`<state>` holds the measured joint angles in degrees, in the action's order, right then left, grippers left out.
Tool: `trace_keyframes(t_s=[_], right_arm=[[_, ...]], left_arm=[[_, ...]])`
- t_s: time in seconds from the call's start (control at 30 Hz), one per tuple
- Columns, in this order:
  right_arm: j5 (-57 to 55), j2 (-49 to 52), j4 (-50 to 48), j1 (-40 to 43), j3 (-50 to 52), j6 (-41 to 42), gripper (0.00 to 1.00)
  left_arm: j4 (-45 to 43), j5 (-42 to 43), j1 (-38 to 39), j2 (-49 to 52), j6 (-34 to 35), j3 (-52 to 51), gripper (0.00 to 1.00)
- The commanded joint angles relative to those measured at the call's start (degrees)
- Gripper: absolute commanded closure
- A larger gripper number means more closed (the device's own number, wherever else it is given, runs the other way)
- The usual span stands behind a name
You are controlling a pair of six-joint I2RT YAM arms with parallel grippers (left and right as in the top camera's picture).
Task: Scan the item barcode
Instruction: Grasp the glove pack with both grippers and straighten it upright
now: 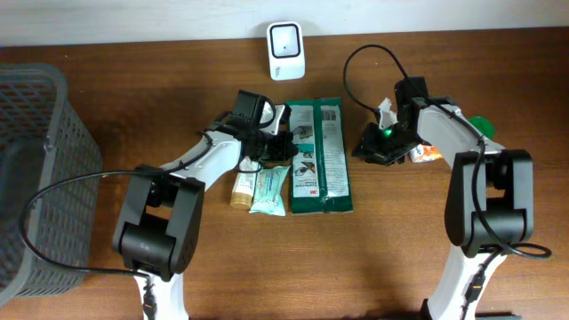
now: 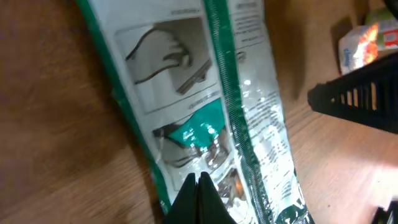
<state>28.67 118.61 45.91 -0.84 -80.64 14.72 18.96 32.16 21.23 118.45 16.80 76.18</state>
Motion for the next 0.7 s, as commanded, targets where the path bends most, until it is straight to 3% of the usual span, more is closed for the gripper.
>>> trace_keyframes(t_s=[0.0, 0.27, 0.43, 0.67], right_arm=[[1.1, -1.9, 0.8, -0.4, 0.4, -0.8, 0.66], [1.2, -1.4, 2.9, -0.4, 0.6, -0.8, 0.66], [2.3, -0.1, 2.5, -0.4, 1.6, -0.9, 0.66], [11.0, -0.1, -9.5, -1.0, 12.0, -0.6, 0.67]], left_arm=[[0.1, -2.1, 1.8, 1.6, 3.5, -0.3, 1.0], [3.3, -13.5, 3.7, 2.2, 12.1, -0.3, 1.0], [3.6, -14.2, 3.7, 2.5, 13.2, -0.3, 1.0], [3.6, -14.3, 3.8, 2.5, 13.2, -0.3, 1.0]])
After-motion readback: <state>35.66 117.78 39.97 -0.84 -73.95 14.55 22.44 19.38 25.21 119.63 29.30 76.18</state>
